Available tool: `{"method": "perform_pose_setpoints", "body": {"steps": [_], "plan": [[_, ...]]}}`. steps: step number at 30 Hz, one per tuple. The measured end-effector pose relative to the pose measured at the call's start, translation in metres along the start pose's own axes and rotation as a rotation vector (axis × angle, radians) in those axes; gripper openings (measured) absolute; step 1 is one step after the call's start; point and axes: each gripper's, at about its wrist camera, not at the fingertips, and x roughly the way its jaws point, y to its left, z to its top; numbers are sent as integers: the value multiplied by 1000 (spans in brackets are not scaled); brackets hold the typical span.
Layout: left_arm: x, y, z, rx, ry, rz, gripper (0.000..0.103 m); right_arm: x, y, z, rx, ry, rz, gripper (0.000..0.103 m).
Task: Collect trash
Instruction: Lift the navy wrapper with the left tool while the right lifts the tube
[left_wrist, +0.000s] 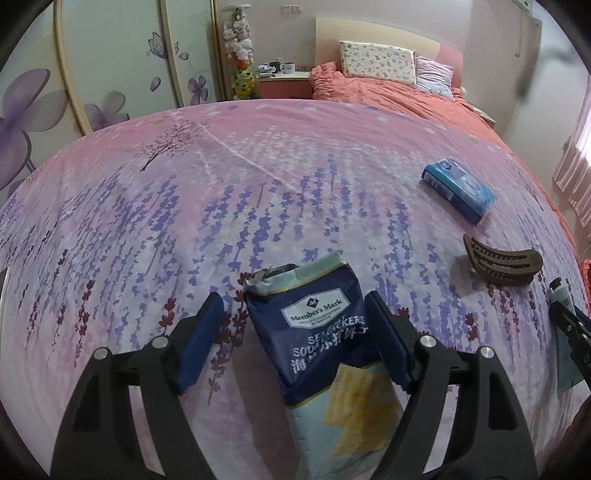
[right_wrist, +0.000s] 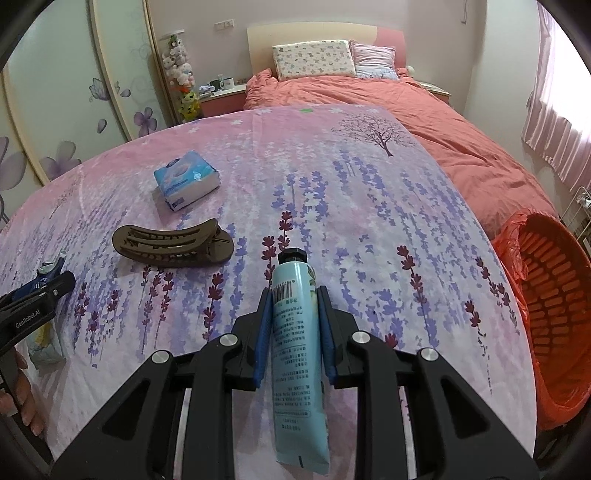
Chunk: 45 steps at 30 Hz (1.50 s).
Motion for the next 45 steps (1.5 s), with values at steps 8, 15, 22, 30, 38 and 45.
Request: {"method": "perform_pose_setpoints", "body": {"steps": [8,15,22,30,38,45], "plan": [[0,2,1,-1,0,-4,77,-1,-2,0,6,-1,9,25],[-2,0,-2,11,1,0,77,-1,-3,0,11,-2,17,25],[-11,0,-13,-1,-6,11,70,-4,-2,-3,4,-3,11,24],[-17,-8,-13,26,-21,-12,39,-11,-10,-7,37,-13,66,23],[-47,-10,-8,25,-81,-35,38,-33,-17,-3,51,-55,87,23],[-80,-24,1,32,-132,-73,38,-63,-21,5,46,-115,86,23]]}}
